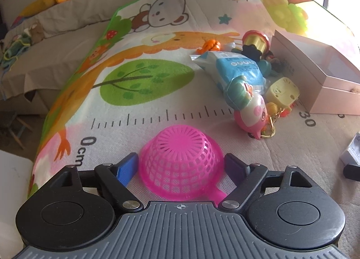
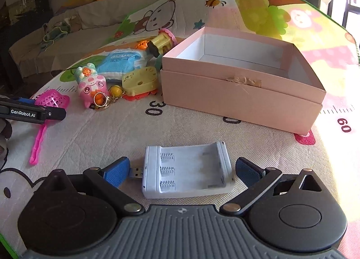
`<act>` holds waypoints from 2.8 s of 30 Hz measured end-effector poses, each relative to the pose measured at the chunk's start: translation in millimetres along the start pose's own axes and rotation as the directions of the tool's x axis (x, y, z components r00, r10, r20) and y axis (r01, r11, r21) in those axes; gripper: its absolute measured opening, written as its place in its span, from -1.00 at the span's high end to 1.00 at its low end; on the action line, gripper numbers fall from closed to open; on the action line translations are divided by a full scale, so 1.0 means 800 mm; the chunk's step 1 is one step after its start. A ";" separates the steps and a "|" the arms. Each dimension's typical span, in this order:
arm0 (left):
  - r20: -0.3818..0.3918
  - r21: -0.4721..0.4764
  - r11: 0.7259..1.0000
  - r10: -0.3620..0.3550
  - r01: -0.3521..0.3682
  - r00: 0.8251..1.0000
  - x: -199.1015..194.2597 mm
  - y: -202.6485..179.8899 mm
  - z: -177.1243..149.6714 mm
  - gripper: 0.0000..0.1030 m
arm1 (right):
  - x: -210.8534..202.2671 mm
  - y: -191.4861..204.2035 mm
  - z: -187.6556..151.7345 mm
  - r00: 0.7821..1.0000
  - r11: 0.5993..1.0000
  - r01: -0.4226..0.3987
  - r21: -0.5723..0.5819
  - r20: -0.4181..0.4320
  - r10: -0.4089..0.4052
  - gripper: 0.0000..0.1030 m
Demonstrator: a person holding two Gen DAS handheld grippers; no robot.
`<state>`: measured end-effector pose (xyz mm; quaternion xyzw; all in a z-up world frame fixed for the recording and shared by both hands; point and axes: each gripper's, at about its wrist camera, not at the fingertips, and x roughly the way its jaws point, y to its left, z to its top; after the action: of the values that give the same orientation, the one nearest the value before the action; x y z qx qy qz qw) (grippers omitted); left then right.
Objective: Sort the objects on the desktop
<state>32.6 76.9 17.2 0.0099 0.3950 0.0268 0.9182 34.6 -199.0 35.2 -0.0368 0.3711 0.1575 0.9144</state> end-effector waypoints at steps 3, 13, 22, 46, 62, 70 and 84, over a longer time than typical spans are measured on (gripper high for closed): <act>0.005 0.028 1.000 -0.007 0.007 1.000 -0.007 -0.006 -0.004 -0.69 | -0.009 -0.002 -0.001 1.000 1.000 -0.027 0.007 -0.008 0.027 -0.70; 0.132 0.200 0.958 -0.234 0.205 0.963 -0.087 -0.074 0.012 -0.69 | -0.107 -0.020 0.020 0.995 0.998 -0.043 -0.049 0.091 0.048 -0.50; 0.344 0.413 0.861 -0.448 0.295 0.825 -0.069 -0.197 0.169 -0.72 | -0.175 -0.086 0.133 0.902 0.969 0.241 -0.052 0.381 -0.204 -0.51; 0.159 0.259 0.934 -0.294 0.248 0.942 -0.027 -0.112 0.009 -0.97 | -0.005 -0.137 0.178 0.988 0.979 0.031 0.200 0.140 -0.060 -0.65; 0.120 0.029 0.998 -0.059 0.056 0.991 -0.012 -0.016 -0.017 -0.98 | 0.005 0.086 0.114 0.989 0.955 0.006 -0.297 0.144 0.039 -0.32; 0.102 0.068 0.993 -0.099 0.093 0.990 -0.018 -0.025 -0.029 -0.99 | 0.093 0.121 0.140 0.991 0.929 0.096 -0.357 0.123 -0.055 0.16; 0.114 0.057 0.992 -0.119 0.113 0.986 -0.022 -0.024 -0.027 -0.99 | 0.042 0.098 0.076 1.000 0.937 0.001 -0.349 -0.007 -0.004 0.27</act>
<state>5.8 57.1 14.0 0.0117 0.3411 -0.0372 0.9392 72.8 -104.5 59.9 -0.1995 0.3406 0.2195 0.8922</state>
